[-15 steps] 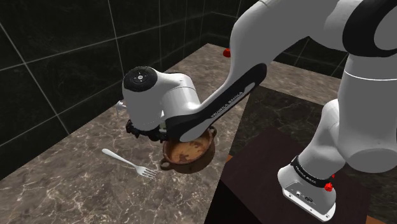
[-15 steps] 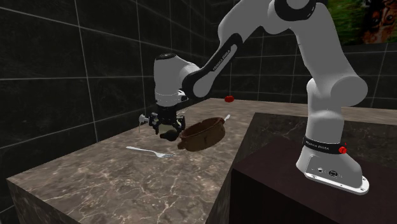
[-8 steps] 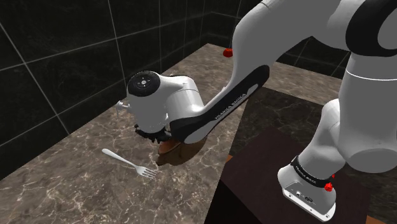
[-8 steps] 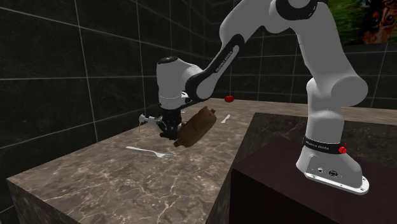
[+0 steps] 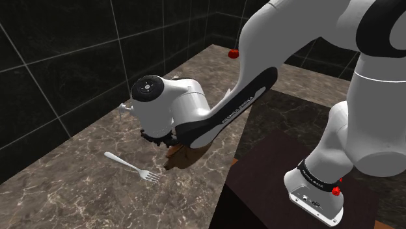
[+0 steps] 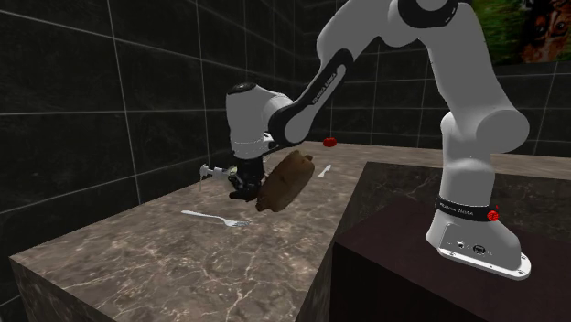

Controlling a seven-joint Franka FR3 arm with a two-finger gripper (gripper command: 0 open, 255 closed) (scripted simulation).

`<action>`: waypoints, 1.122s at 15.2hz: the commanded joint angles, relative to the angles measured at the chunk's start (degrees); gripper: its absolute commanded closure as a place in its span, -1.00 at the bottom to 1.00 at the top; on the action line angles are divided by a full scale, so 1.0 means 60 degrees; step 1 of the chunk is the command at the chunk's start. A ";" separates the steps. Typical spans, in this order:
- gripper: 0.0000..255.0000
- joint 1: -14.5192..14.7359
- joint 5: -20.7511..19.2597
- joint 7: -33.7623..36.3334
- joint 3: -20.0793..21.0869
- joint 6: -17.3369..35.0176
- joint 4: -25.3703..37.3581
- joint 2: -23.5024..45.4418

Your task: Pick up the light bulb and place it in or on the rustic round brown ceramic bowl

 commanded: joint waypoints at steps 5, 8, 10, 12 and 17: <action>-1.00 -0.4128 0.1848 -0.6617 0.1979 0.6776 -0.3291 -0.1290; -1.00 -0.3614 0.1185 -0.6071 0.1377 0.6965 -0.3003 -0.0823; -1.00 -0.3246 0.0888 -0.5812 0.0968 0.7095 -0.2810 -0.0525; -1.00 -0.2969 0.0702 -0.5644 0.0666 0.7197 -0.2655 -0.0292; -1.00 -0.2965 0.0708 -0.5649 0.0662 0.7197 -0.2656 -0.0293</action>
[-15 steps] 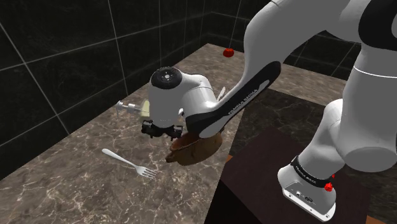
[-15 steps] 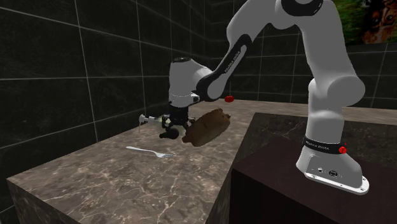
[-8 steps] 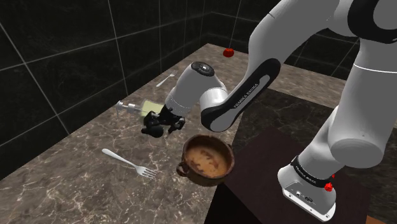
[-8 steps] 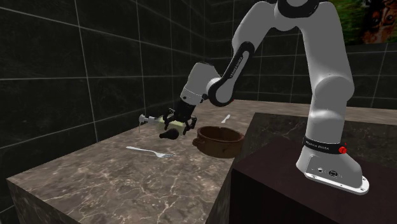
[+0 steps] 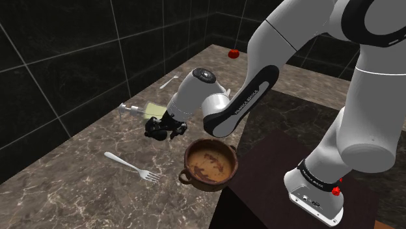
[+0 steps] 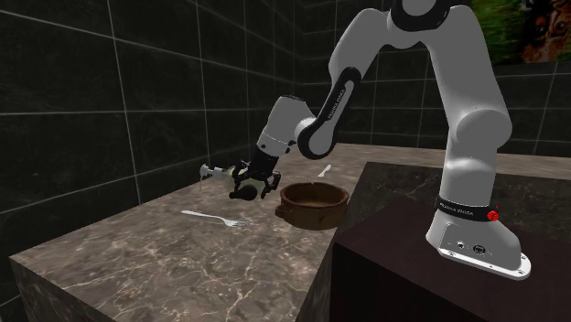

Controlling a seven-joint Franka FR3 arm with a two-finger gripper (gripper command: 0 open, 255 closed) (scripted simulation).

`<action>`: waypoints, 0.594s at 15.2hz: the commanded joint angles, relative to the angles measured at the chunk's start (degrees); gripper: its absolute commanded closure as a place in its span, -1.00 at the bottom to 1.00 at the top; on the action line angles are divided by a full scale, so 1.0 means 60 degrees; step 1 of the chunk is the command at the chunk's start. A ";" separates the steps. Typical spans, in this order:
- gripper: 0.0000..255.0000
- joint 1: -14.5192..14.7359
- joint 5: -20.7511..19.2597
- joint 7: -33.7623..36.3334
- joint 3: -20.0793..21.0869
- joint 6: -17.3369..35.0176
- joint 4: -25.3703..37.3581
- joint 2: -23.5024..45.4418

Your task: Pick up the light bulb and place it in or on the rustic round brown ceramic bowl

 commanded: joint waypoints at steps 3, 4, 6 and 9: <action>1.00 0.0002 -0.0001 0.0001 -0.0003 0.0001 0.0003 0.0003; 1.00 0.0002 -0.0002 0.0001 -0.0003 0.0001 0.0003 0.0003; 1.00 0.0001 -0.0001 0.0000 -0.0002 0.0000 0.0004 0.0003; 1.00 0.0003 -0.0004 0.0001 -0.0006 0.0004 0.0002 0.0005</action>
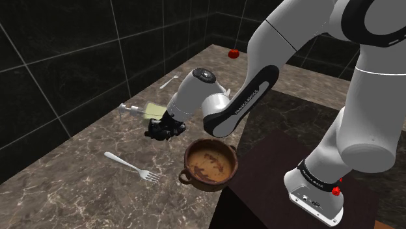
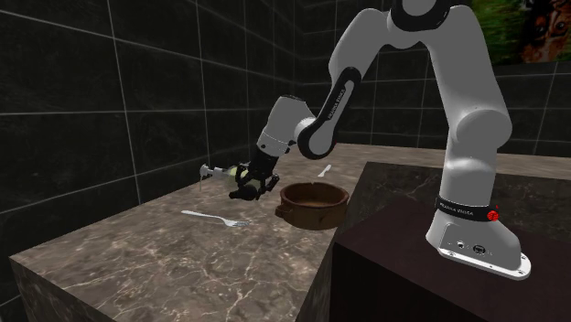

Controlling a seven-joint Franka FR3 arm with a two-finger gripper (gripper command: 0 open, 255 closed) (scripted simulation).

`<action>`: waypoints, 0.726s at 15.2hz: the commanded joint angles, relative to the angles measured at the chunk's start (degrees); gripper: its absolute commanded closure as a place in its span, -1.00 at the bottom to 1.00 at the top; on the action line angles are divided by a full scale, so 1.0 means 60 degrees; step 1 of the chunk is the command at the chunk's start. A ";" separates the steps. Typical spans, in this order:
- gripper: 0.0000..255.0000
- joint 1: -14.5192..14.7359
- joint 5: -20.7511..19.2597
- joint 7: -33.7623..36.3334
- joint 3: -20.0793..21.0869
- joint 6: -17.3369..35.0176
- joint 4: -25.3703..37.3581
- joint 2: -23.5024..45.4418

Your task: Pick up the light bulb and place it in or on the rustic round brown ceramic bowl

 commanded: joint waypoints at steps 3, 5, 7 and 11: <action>1.00 0.0001 0.0000 0.0003 -0.0004 -0.0004 0.0000 0.0004; 1.00 -0.0361 0.0265 -0.0238 0.0420 -0.0222 -0.0047 -0.0218; 1.00 -0.0716 0.0562 -0.0497 0.0839 -0.0438 -0.0087 -0.0437; 1.00 -0.1375 0.1256 -0.1072 0.1633 -0.0863 -0.0140 -0.0874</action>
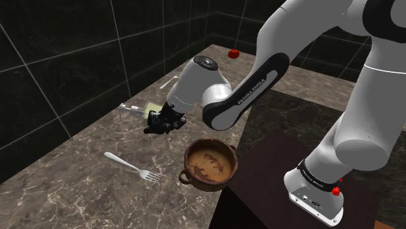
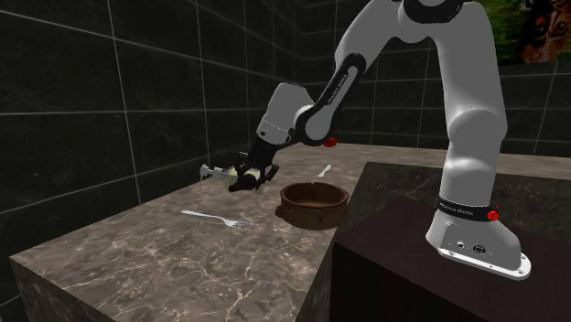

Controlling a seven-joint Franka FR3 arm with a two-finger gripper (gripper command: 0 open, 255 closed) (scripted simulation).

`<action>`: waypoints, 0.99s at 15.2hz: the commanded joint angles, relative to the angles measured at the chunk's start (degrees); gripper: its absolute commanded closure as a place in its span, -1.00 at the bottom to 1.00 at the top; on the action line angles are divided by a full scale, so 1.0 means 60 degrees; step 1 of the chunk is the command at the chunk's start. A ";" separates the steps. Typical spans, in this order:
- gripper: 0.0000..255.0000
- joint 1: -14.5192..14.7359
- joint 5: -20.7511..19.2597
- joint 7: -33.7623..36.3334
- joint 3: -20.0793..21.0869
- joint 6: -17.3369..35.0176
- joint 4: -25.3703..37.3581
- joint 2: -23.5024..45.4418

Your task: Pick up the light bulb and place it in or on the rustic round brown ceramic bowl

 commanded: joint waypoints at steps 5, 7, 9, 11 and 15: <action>1.00 -0.0830 0.1163 -0.0896 0.1046 -0.0635 -0.0031 -0.0669; 1.00 -0.1060 0.1585 -0.1217 0.1338 -0.0854 -0.0014 -0.0895; 1.00 -0.1253 0.2011 -0.1535 0.1588 -0.1077 0.0015 -0.1123; 1.00 -0.1407 0.2432 -0.1846 0.1792 -0.1307 0.0057 -0.1352; 1.00 -0.1610 0.3216 -0.2413 0.2068 -0.1786 0.0178 -0.1806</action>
